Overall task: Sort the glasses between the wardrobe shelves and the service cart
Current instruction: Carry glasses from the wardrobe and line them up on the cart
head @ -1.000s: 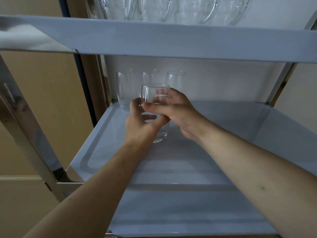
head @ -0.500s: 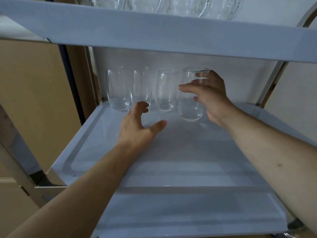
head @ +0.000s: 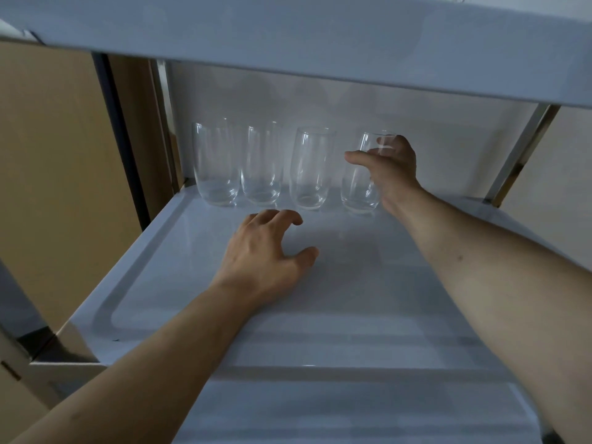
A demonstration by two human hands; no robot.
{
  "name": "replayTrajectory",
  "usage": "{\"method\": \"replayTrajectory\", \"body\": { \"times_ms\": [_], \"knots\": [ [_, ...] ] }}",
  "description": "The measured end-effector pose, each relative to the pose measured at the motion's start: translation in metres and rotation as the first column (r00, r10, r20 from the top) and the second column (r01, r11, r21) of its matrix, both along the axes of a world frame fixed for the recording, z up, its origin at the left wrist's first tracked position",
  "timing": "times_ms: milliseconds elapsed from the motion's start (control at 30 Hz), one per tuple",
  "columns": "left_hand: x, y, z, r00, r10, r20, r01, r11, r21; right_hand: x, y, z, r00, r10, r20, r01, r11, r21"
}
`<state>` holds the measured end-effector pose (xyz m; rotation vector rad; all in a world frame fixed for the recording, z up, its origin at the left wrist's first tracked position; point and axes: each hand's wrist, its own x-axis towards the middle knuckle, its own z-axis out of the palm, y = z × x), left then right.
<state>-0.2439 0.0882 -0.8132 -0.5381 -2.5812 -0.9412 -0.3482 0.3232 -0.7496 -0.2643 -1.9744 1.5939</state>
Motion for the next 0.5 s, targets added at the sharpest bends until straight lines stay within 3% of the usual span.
{"method": "replayTrajectory", "body": {
  "times_ms": [500],
  "knots": [
    [-0.005,0.001,-0.003,1.0,0.024,0.016,-0.024,0.998,-0.05,-0.009,0.007,-0.009,0.994,0.055,0.096,-0.062,0.996,0.069]
  ]
}}
